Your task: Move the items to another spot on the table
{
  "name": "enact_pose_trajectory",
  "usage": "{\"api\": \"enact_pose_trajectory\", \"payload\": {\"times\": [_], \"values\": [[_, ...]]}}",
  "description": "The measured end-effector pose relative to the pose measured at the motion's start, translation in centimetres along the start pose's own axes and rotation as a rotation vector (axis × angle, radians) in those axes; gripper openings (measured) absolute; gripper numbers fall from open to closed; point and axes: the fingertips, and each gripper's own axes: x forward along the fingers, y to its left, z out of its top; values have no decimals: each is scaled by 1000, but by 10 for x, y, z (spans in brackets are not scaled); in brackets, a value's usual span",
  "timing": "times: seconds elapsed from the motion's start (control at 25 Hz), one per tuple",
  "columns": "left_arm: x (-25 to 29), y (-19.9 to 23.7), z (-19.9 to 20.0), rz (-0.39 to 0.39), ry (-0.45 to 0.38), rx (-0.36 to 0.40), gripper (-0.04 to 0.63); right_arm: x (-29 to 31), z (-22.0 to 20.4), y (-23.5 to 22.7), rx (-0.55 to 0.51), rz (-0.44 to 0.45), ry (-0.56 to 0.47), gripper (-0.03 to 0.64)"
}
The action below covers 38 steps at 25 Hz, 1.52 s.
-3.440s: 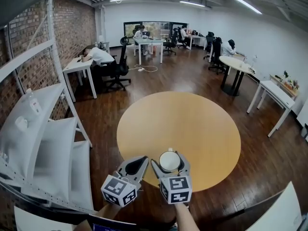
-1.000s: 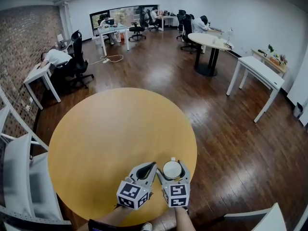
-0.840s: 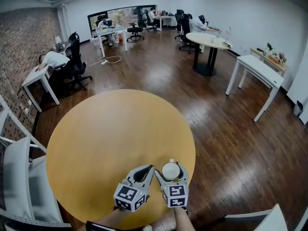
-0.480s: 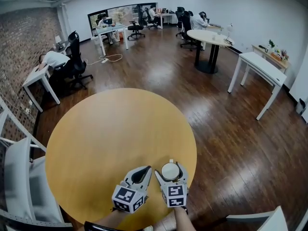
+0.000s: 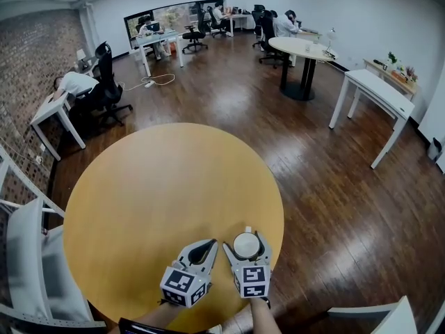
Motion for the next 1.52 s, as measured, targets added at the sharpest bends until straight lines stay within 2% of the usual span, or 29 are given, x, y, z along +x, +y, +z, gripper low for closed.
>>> {"api": "enact_pose_trajectory", "payload": {"times": [0.44, 0.8, 1.0, 1.04, 1.4, 1.52], "values": [[-7, 0, 0, -1, 4, -7, 6, -9, 5, 0, -11, -13, -4, 433], [-21, -11, 16, -28, -9, -15, 6, -40, 58, 3, -83, -70, -91, 433], [-39, -18, 37, -47, -43, -15, 6, -56, 86, 26, -119, -45, -94, 431], [-44, -18, 41, -48, -50, -14, 6, -59, 91, 33, -127, -36, -100, 411], [-106, -17, 71, -39, -110, 11, 6, -105, 145, 100, -144, 10, -187, 379], [-132, -9, 82, -26, -140, 26, 6, -116, 163, 131, -147, 22, -209, 295]]}}
